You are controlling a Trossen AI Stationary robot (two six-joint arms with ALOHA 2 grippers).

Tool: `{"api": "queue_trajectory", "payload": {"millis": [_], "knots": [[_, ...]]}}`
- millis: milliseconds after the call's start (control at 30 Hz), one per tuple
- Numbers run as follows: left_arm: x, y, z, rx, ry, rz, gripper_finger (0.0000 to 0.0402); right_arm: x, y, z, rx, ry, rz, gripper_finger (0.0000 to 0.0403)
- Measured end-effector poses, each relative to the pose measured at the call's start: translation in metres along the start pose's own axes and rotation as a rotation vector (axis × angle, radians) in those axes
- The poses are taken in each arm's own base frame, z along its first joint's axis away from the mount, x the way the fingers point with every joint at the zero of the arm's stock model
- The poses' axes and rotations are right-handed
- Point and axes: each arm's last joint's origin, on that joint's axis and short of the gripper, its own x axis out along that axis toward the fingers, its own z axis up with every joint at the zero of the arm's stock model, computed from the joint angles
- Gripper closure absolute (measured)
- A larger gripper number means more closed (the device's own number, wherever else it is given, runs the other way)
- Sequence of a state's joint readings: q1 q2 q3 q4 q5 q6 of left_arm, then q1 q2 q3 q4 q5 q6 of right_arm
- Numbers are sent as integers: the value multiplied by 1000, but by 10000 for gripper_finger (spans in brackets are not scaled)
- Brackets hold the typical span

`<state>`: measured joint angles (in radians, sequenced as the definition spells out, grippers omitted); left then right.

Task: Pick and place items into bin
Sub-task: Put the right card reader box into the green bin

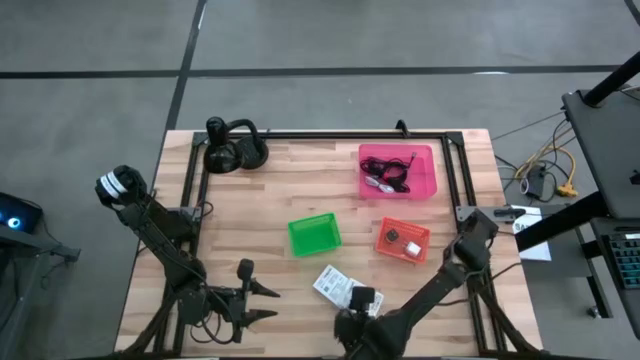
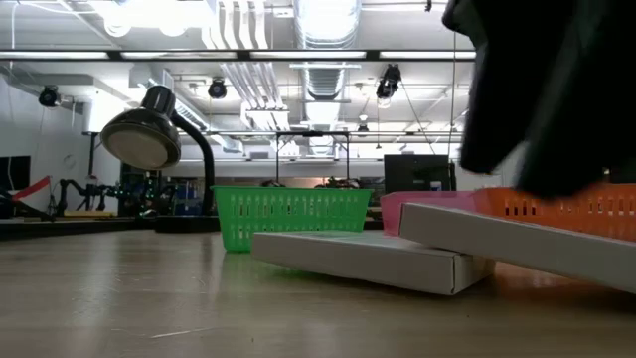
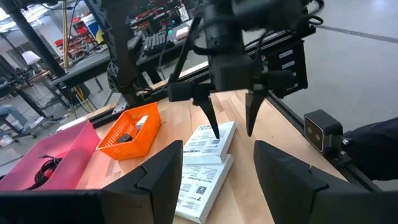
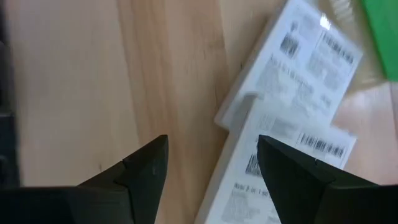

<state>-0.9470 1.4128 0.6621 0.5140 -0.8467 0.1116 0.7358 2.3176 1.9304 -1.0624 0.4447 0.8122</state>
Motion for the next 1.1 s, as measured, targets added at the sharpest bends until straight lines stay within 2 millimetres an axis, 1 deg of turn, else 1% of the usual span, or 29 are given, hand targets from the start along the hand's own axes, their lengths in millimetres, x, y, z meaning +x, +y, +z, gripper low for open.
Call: {"api": "queue_trajectory", "payload": {"millis": [200,433,600,1100], "knots": [[0,0,-1,2,2,0,220,17,8,-7,30,147,-177,170],[0,0,-2,4,4,0,220,28,19,-3,42,169,-221,170],[0,0,-3,6,5,0,220,35,16,-9,39,212,-329,173],[0,0,-3,6,6,0,220,38,15,-10,13,223,-334,180]]}}
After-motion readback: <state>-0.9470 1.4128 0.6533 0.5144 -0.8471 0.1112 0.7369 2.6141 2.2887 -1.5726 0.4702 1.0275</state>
